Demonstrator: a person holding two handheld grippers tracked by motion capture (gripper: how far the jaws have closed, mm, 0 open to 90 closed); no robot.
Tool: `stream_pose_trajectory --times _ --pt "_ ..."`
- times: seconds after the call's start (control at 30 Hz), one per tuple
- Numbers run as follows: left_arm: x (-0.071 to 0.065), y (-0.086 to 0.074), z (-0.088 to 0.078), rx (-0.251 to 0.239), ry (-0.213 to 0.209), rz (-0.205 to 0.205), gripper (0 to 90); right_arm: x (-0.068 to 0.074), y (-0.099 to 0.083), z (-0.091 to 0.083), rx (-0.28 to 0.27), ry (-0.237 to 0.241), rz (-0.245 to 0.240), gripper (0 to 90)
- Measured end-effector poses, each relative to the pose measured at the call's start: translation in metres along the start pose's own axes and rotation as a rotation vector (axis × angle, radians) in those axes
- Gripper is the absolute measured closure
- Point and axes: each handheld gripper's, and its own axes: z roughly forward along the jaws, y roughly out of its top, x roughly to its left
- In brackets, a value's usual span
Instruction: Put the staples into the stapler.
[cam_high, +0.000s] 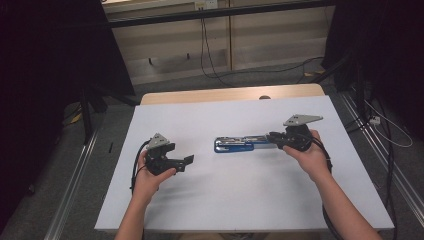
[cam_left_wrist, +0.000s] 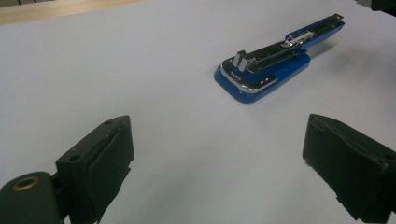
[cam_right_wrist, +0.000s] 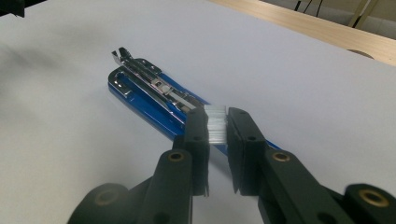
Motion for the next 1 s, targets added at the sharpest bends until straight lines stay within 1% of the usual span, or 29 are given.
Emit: stream_pose_trajectory --times 0.13,0.23,0.27,0.43,0.47,0.6,0.8,1.0 --pt "-0.001 0.000 0.000 -0.005 0.000 -0.004 9.1 0.000 0.003 0.005 0.001 0.016 -0.008 79.4" --pt "-0.001 0.000 0.000 -0.005 -0.002 -0.004 9.1 0.001 0.006 0.008 -0.001 0.028 -0.005 79.4" --pt "0.000 0.000 0.000 -0.004 -0.003 0.001 9.1 0.000 0.007 0.009 -0.001 0.032 -0.011 79.4" --pt "0.000 0.000 -0.001 -0.011 -0.001 -0.009 9.1 0.001 0.013 0.015 -0.001 0.044 -0.035 79.4" --pt "0.000 0.000 -0.001 -0.009 -0.001 -0.004 9.1 0.001 0.014 0.016 0.001 0.046 -0.036 79.4" --pt "0.000 0.000 -0.002 -0.007 -0.001 -0.006 9.1 0.002 0.018 0.019 0.005 0.054 -0.049 79.4" --pt "0.000 0.000 -0.001 -0.007 -0.003 0.000 9.1 0.001 0.023 0.024 -0.004 0.081 -0.044 79.4" --pt "0.000 0.000 -0.002 -0.009 -0.003 -0.001 9.1 0.003 0.030 0.029 -0.003 0.101 -0.074 79.4"
